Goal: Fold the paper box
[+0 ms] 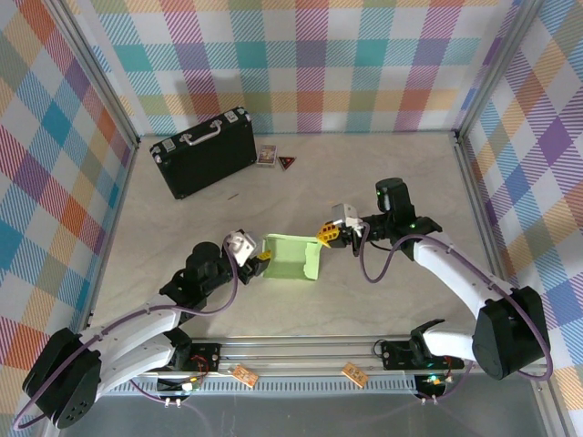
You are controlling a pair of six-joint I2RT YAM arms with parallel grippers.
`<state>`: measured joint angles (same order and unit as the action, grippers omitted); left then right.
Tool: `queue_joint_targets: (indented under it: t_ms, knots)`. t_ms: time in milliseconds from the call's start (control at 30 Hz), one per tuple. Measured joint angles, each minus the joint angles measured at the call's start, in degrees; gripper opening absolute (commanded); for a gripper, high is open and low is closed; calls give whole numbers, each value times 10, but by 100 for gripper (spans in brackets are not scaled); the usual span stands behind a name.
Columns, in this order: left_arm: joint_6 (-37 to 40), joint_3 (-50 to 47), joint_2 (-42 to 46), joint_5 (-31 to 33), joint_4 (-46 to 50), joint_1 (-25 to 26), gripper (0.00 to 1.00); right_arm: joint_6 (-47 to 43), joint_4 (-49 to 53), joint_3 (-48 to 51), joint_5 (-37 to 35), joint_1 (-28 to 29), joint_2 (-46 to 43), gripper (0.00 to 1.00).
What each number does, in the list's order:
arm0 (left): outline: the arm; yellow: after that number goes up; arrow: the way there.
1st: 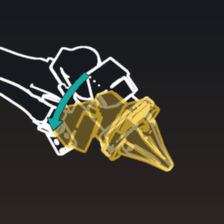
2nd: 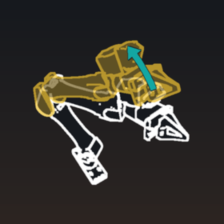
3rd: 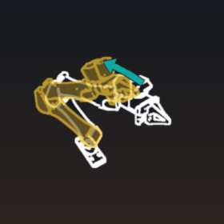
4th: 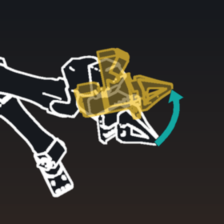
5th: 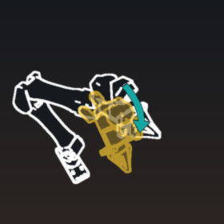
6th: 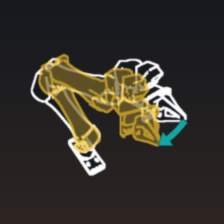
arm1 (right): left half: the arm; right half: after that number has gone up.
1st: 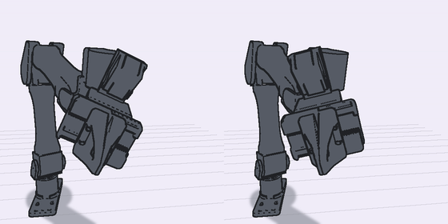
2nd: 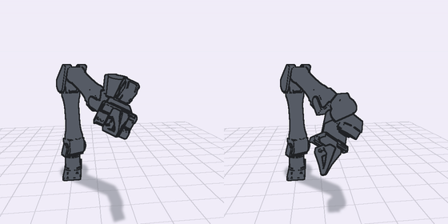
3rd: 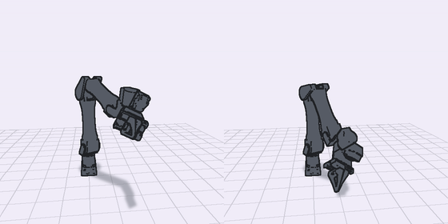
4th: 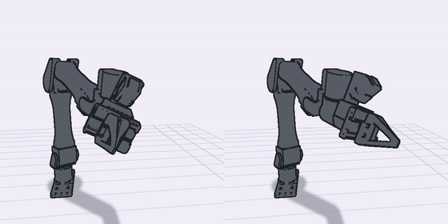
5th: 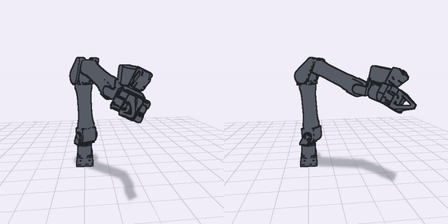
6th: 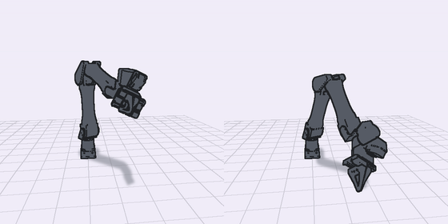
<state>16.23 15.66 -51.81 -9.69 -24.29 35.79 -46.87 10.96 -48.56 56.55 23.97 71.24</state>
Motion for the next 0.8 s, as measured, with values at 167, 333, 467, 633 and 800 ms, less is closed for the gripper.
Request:
queue_joint_targets:
  t_ms: [167,333,467,633,800]
  knots:
    - [28,-12,35,-14,0,0,50,-18,25,-12,21,-1,2,0]
    - [54,-13,39,-13,-1,0,50,-32,47,-19,27,-1,3,0]
    - [71,-13,28,-3,-10,0,54,-38,61,-19,30,-1,4,0]
    - [78,-13,25,19,-26,-3,56,-47,71,-19,36,-2,7,0]
    - [94,-13,25,-3,-35,-8,56,-58,85,-25,47,-3,9,0]
